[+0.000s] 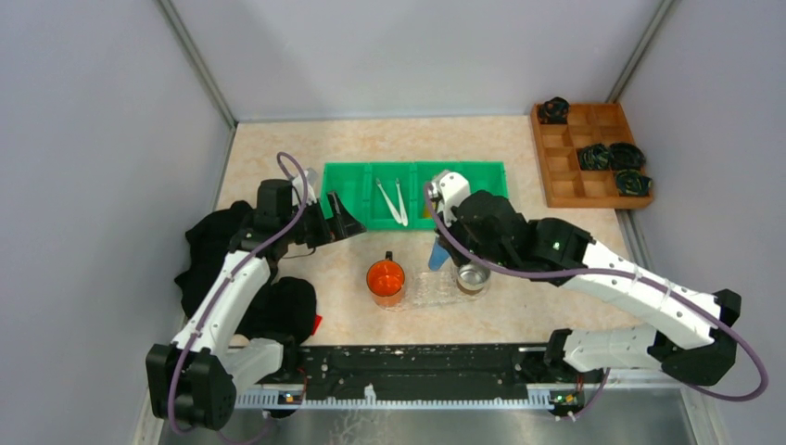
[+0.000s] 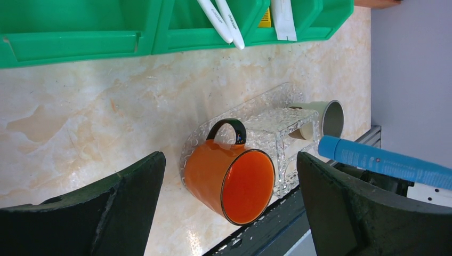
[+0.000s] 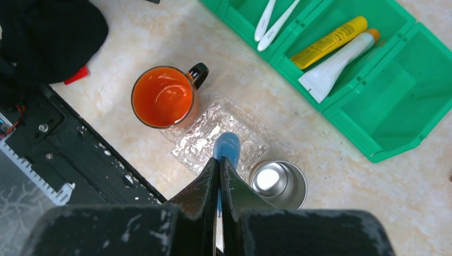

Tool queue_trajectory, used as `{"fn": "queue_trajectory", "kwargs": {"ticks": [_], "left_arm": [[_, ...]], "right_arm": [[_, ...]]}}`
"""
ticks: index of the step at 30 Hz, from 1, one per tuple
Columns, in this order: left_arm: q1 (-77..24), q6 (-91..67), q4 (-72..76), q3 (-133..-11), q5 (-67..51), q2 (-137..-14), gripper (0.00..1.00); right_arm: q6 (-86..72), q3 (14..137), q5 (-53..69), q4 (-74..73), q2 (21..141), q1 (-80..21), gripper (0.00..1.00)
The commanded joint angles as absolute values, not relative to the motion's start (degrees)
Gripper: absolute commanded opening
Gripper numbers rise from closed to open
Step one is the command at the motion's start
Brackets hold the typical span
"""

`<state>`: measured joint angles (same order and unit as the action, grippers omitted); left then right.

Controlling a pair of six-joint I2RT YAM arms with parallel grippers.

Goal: Prepare toiletry sets of a toothbrush and toothpaste on the tray

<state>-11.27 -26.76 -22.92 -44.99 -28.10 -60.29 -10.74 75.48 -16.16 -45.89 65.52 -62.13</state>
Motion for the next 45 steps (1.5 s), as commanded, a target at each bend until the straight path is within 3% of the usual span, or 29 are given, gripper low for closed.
{"fn": "queue_trajectory", "kwargs": {"ticks": [1,45], "left_arm": [[-11.5,-26.4,-21.7,-44.1,-28.2,-60.2,0.99],[-11.5,-26.7,-20.7,-43.2,-28.7,-60.3,0.99]], "right_arm": [[-11.9,74.5,-16.4,-43.4,65.0,-65.2,0.0],[-7.7,76.5,-24.5,-37.5,73.8,-67.6,0.0]]}}
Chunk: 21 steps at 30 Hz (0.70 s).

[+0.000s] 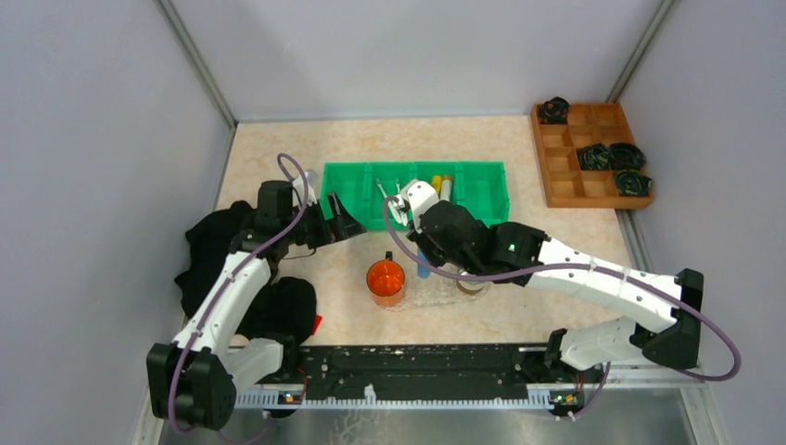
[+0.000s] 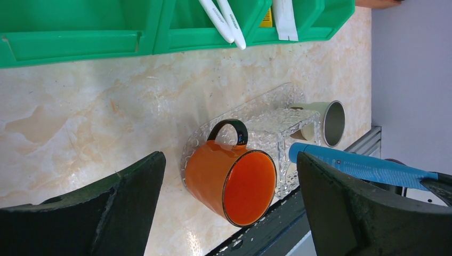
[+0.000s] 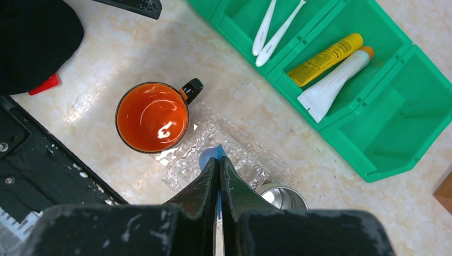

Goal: Prepare toiletry sets of a toothbrush and toothpaste on the tray

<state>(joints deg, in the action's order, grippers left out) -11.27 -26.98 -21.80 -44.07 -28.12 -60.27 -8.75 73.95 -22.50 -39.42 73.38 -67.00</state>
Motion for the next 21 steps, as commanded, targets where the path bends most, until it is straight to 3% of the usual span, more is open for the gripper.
{"fn": "queue_trajectory", "kwargs": {"ticks": [1,21], "left_arm": [[-11.5,-26.7,-20.7,-43.1,-28.7,-60.4,0.99],[-11.5,-26.5,-20.5,-43.8,-28.9,-61.3,0.99]], "right_arm": [[-7.5,76.5,-24.6,-37.3,73.9,-67.6,0.0],[-5.9,77.5,-26.2,-37.3,74.0,-66.9,0.0]]}}
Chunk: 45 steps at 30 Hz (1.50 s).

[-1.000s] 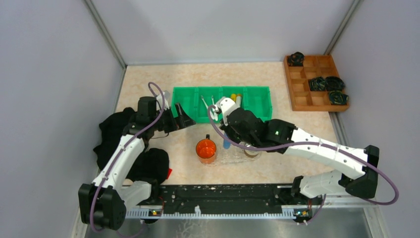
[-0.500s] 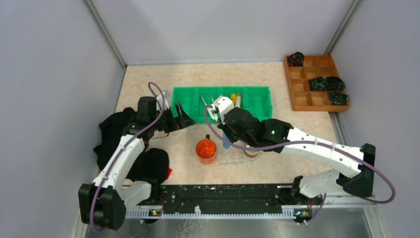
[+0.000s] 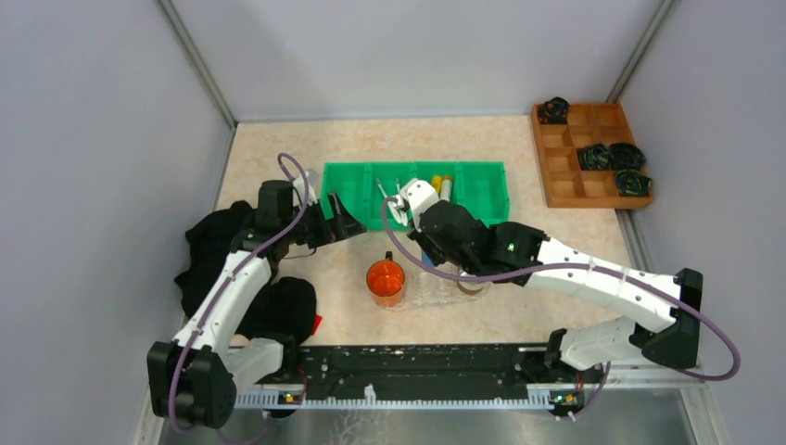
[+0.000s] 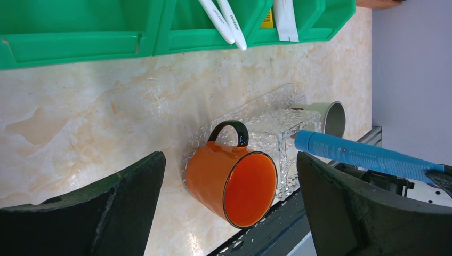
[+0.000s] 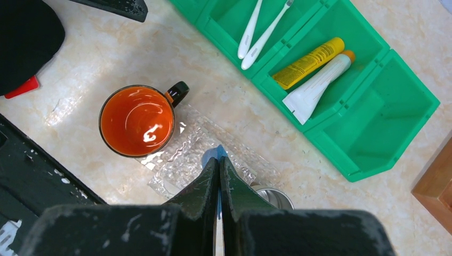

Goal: Prepare toiletry sets of a toothbrush and toothpaste on the tray

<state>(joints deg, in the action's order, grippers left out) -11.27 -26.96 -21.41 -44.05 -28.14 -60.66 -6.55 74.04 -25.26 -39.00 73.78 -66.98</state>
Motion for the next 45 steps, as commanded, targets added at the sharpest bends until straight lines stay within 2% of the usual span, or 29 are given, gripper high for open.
{"fn": "queue_trajectory", "kwargs": {"ticks": [1,26,45], "left_arm": [[-11.5,-26.4,-20.5,-43.9,-28.9,-61.4,0.99],[-11.5,-26.1,-20.1,-43.4,-28.8,-62.1,0.99],[-11.5,-26.4,-19.9,-42.9,-28.8,-61.8,0.99]], "right_arm": [[-5.8,77.4,-26.1,-37.1,74.0,-66.9,0.0],[-8.7,70.7,-22.0,-30.9,75.3,-66.3,0.0],[-11.3,59.2,-19.8,-22.7,71.7,-63.5,0.0]]}}
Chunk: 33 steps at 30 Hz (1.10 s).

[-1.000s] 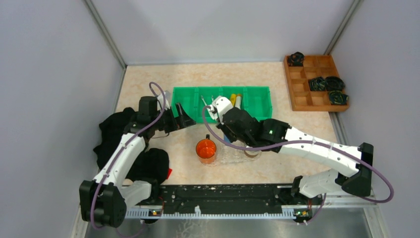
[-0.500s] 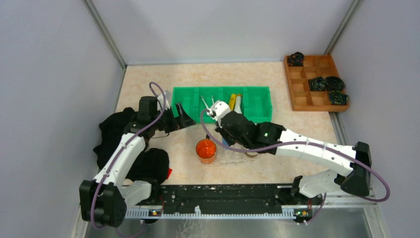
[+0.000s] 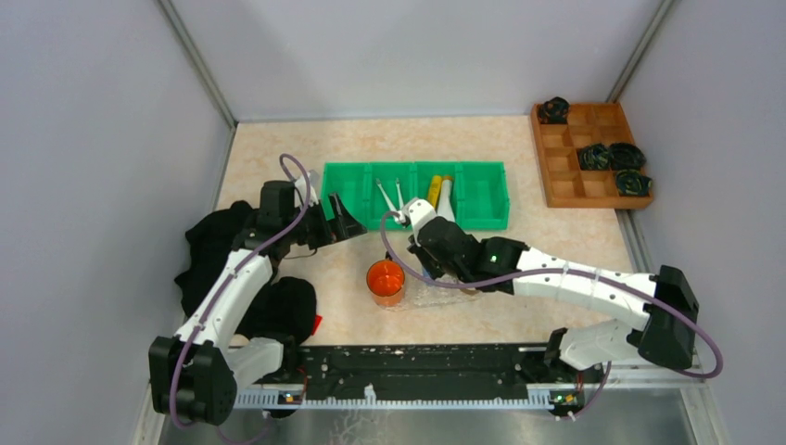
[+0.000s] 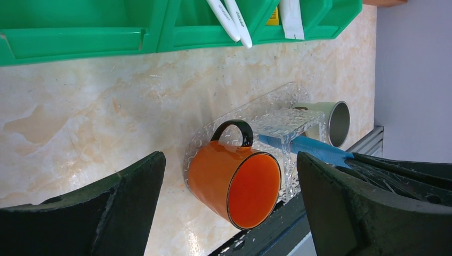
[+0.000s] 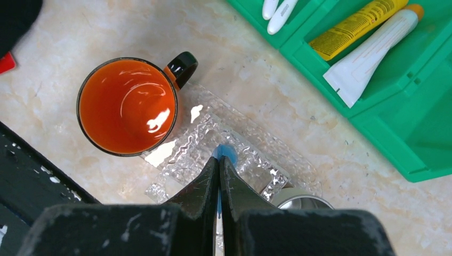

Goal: Prepare toiletry sets of a toothbrush and toothpaste on the tray

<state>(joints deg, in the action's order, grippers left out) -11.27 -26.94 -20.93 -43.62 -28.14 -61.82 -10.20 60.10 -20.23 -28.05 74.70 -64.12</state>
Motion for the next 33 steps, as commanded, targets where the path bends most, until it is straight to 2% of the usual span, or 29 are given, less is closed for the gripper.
{"fn": "queue_trajectory", "kwargs": {"ticks": [1,33], "left_arm": [[-11.5,-26.4,-19.9,-42.9,-28.9,-61.8,0.99],[-11.5,-26.4,-19.9,-43.0,-28.7,-61.9,0.99]], "right_arm": [[-11.4,58.8,-19.8,-22.3,71.5,-63.5,0.0],[-12.0,57.6,-19.1,-19.8,72.0,-63.4,0.0]]}}
